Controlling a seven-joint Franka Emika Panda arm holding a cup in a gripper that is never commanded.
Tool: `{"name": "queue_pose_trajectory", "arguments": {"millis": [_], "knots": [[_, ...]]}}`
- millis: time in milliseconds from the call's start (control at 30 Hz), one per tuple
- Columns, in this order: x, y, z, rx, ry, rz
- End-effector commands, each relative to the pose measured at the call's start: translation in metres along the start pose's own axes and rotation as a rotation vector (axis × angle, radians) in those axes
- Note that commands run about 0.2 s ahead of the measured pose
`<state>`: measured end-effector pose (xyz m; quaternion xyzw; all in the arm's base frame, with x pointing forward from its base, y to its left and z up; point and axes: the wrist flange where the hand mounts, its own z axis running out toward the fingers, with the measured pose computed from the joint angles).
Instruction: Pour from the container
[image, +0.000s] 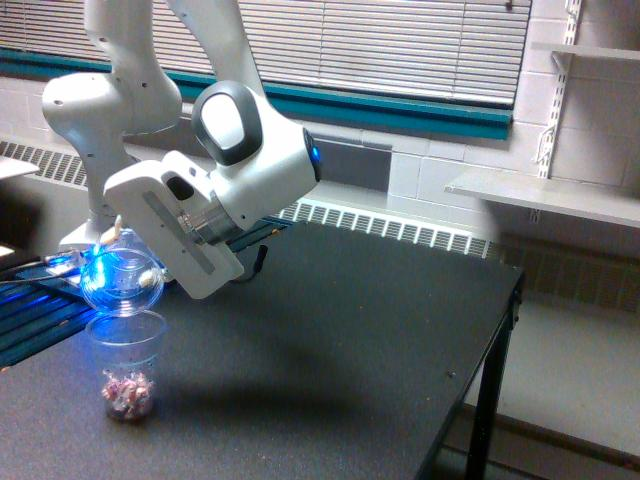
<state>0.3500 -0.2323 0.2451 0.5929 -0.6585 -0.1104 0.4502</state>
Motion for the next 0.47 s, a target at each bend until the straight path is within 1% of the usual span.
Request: {"name": "queue_pose_trajectory", "arguments": {"millis": [33,467], "knots": [[0.0002,0.0031,-0.0037,0.012,0.008,-0.009],[-0.0007,0.0055,0.0001,0.046,0.005,0.004]]}}
